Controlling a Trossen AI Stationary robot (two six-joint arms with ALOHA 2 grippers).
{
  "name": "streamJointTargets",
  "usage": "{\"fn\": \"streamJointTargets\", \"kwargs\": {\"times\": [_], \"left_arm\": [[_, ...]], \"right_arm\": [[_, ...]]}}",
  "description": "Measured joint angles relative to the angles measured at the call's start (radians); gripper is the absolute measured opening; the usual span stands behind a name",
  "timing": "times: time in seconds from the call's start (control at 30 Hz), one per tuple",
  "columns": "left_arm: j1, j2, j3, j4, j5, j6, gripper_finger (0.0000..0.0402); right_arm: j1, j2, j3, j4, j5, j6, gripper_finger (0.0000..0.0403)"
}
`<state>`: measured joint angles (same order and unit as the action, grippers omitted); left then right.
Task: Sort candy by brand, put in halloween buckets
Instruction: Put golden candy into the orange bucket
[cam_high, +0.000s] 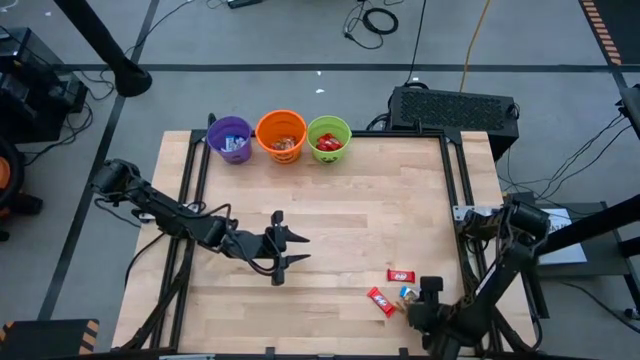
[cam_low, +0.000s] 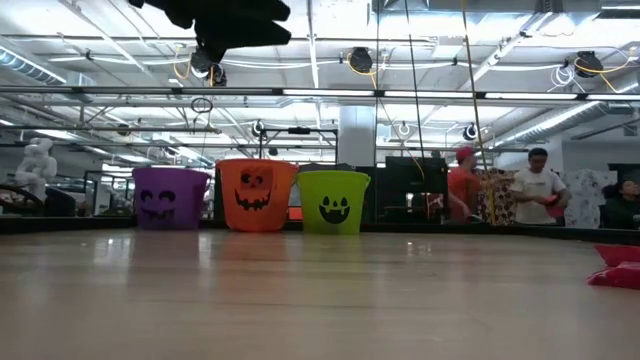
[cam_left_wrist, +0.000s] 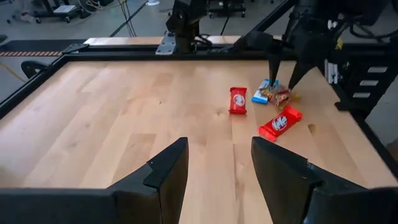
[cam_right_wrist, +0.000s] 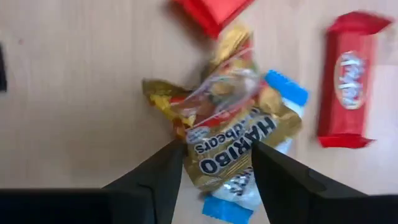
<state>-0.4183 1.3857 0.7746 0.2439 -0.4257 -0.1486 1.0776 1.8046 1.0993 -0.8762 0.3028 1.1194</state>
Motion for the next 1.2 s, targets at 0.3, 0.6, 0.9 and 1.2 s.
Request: {"fn": "streamJointTargets", "kwargs": {"times": [0.3, 0.6, 0.9, 1.2], "left_arm": [[0.0, 0.0, 0.0, -0.024, 0.0, 0.006, 0.0182], [0.0, 0.0, 0.0, -0.012, -0.004, 0.122, 0.0182], [0.011, 0.0, 0.0, 0.091, -0.065, 0.259, 0.0182], [0.027, 0.0, 0.0, 0.286, -0.101, 0.402, 0.0182]], "right_arm": [[-0.018, 0.0, -0.018, 0.021, -0.069, -0.035, 0.0091], [-0.027, -0.011, 0.011, 0.006, -0.071, -0.058, 0.0005], [-0.058, -0.185, 0.229, -0.255, 0.14, -0.199, 0.0001], [-0.064, -0.519, 0.171, -0.091, 0.956, -0.81, 0.0001]]}}
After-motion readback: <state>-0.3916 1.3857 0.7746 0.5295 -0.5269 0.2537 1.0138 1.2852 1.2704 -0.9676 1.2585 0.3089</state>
